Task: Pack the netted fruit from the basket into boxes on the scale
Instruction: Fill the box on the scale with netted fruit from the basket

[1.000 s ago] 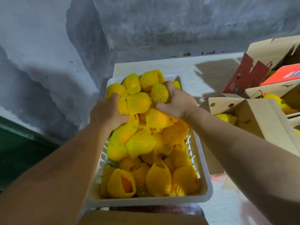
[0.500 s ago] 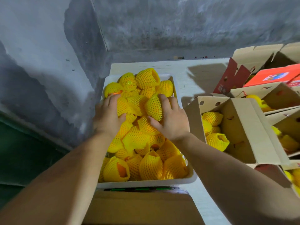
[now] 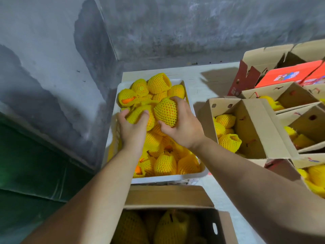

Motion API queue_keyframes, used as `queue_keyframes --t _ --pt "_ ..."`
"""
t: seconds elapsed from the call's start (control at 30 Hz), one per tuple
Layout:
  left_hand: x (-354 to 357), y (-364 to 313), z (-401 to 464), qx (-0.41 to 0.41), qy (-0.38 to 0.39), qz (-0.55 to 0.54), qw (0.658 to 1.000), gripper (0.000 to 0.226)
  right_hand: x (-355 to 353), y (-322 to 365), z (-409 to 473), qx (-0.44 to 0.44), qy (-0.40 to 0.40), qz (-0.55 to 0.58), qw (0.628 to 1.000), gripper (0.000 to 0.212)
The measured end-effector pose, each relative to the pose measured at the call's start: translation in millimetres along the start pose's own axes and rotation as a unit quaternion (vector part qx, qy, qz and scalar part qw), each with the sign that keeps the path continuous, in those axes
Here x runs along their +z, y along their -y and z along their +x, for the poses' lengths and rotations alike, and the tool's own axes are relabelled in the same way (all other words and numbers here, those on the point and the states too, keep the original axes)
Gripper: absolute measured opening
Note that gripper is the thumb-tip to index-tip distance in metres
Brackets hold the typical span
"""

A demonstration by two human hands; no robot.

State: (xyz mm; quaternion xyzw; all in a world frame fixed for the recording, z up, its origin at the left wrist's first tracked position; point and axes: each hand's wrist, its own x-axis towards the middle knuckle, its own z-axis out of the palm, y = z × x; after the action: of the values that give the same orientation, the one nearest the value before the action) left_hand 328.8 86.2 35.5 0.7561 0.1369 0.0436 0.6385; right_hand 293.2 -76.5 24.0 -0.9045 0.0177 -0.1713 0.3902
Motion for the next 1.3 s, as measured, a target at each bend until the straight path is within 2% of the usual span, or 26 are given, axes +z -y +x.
queue_keyframes --t 0.1,0.2,0.3,0.4,0.5,0.63,0.73,0.83,0.97,1.17,1.3 --pt "-5.4 -15.9 -33.8 -0.115 0.020 -0.106 0.987 0.062 -9.4 24.6 -12.6 0.003 0.013 0.030 0.999 0.080" --pt "-18.1 -30.9 -54.1 -0.205 0.100 -0.258 0.939 0.059 -24.4 54.8 -26.4 -0.002 0.035 0.053 0.998 0.079" --pt "-44.6 -39.6 -80.8 -0.206 0.178 -0.361 0.892 0.068 -41.9 98.5 -47.2 -0.009 0.024 0.059 0.998 0.080" --pt "-89.5 -38.7 -113.8 -0.172 0.213 -0.375 0.886 0.070 -51.8 143.5 -85.0 -0.005 0.021 0.084 0.996 0.080" --pt "-147.9 -27.0 -150.1 -0.139 0.241 -0.364 0.889 0.071 -41.0 180.5 -144.4 0.033 -0.003 0.170 0.985 0.080" --pt "-213.7 -5.2 -187.9 -0.138 0.328 -0.394 0.847 0.065 -18.2 199.0 -216.5 0.075 -0.027 0.246 0.966 0.076" --pt "-245.8 8.0 -207.4 -0.132 0.319 -0.368 0.864 0.063 -14.2 203.7 -253.9 0.105 -0.019 0.281 0.954 0.068" --pt "-262.7 10.9 -224.2 -0.104 0.272 -0.333 0.897 0.076 -14.2 207.2 -282.5 0.125 -0.039 0.301 0.945 0.071" --pt "-280.1 4.7 -238.7 -0.101 0.251 -0.266 0.925 0.058 -16.5 223.9 -305.4 0.139 -0.035 0.295 0.945 0.078" --pt "-290.5 4.1 -265.9 -0.143 0.232 -0.256 0.927 0.069 -16.2 242.8 -338.2 0.115 0.015 0.264 0.958 0.069" --pt "-295.0 9.7 -271.5 -0.119 0.294 -0.268 0.910 0.079 -16.7 243.3 -356.0 0.120 0.008 0.261 0.958 0.058"
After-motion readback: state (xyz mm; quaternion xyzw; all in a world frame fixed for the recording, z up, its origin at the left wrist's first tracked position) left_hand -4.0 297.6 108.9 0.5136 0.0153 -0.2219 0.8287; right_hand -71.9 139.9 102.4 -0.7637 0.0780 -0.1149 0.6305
